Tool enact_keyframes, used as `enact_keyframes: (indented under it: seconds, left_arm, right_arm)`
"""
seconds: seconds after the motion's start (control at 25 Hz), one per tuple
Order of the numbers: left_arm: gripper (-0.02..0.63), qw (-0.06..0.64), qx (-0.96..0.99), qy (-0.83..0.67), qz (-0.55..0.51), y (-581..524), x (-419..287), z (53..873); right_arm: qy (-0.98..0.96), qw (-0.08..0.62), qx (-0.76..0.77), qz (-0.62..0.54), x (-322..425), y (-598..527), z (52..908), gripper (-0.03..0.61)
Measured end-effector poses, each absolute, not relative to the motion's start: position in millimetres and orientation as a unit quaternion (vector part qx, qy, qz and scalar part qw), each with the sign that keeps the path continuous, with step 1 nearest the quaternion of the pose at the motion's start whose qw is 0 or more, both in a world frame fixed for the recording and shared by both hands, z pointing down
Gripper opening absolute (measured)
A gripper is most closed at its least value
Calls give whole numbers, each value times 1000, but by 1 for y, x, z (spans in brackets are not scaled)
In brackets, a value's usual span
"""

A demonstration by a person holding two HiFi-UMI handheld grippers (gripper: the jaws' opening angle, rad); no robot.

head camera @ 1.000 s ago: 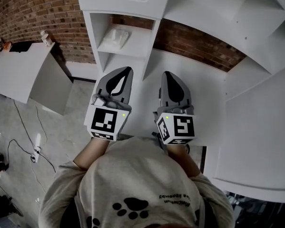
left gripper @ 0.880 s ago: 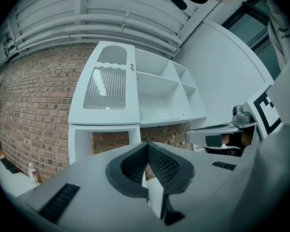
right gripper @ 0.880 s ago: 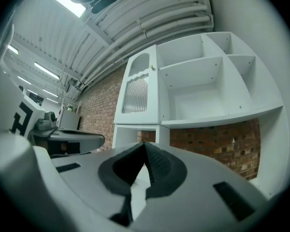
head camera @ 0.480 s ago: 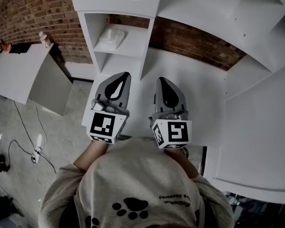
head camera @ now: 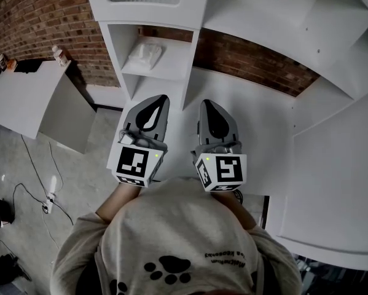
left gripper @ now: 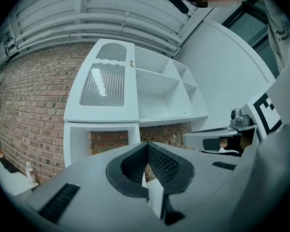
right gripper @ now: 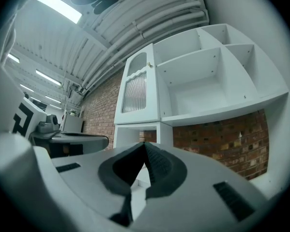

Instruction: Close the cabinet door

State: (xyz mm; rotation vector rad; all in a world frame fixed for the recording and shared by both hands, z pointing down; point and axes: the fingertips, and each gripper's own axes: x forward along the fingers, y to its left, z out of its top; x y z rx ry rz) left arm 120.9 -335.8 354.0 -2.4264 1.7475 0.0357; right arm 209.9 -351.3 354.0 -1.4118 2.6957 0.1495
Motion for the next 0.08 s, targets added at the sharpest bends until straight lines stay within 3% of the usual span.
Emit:
enact_keyframes:
  seconds: [0.08]
  left_arm:
    - [9, 72, -808, 585, 11, -338, 119, 354]
  right_arm:
    - [885, 47, -461, 49, 208, -354, 353, 9]
